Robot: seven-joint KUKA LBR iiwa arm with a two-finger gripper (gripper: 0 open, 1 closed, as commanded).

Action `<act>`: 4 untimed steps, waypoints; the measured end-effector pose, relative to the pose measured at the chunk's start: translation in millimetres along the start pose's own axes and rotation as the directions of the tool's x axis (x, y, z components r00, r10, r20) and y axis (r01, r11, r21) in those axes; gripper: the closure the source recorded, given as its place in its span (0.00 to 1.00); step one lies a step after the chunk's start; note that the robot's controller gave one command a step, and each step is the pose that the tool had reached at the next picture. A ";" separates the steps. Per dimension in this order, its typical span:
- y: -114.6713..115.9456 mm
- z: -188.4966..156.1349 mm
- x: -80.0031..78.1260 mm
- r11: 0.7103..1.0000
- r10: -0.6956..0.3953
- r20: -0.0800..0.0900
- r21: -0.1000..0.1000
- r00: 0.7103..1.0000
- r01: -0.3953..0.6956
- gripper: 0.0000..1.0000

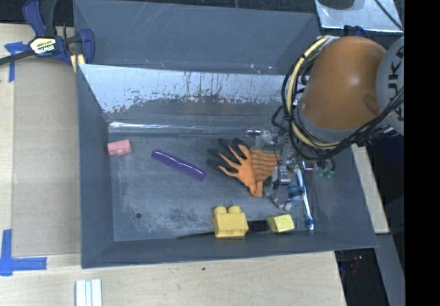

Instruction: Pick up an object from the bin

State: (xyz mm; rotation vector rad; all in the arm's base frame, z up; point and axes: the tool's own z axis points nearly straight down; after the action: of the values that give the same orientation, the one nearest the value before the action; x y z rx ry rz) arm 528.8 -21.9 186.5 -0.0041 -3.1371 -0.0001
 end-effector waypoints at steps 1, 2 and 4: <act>0.0 -3.8 -1.8 1.000 -0.001 0.008 0.000 1.000 0.001 0.00; -16.4 72.9 -57.7 0.999 0.037 0.017 0.000 0.999 -0.037 0.00; 2.5 114.9 -64.4 0.999 0.051 0.018 0.001 0.999 -0.051 0.00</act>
Offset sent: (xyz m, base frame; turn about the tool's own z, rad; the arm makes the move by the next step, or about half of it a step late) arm 0.0798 -0.0247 -0.1165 0.0584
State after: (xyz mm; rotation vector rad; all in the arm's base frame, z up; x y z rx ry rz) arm 592.6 -19.6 71.3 -0.0841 -3.1541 0.0021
